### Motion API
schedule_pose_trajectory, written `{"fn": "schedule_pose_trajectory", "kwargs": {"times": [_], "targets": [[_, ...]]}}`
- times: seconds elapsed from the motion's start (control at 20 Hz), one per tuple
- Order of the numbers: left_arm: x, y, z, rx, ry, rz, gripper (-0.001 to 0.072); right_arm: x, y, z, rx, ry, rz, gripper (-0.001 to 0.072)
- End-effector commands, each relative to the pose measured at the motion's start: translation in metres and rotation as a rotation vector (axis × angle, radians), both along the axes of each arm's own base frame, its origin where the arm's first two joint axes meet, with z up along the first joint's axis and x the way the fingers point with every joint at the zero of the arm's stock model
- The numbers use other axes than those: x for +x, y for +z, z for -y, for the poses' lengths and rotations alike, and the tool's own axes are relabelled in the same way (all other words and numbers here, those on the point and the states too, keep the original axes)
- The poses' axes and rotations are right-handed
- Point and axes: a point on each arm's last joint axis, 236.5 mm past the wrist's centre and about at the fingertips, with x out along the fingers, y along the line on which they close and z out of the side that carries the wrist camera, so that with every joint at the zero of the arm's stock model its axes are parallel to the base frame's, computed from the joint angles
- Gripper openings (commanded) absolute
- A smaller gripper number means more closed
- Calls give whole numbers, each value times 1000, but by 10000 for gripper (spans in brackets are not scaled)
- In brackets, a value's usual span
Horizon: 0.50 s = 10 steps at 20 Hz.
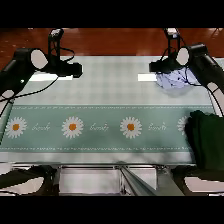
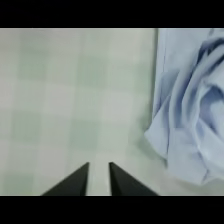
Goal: Fold the shirts.
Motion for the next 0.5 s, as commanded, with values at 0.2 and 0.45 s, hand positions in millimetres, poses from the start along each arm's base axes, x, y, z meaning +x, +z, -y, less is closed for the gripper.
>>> {"fn": "schedule_pose_trajectory", "kwargs": {"times": [0.2, 0.45], "targets": [[5, -18, -35, 0, 109, -66, 507, 74, 42, 129, -180, -237, 320, 414], [-7, -27, -56, 16, 142, -145, 507, 82, -22, 206, 30, -411, 165, 413]]}}
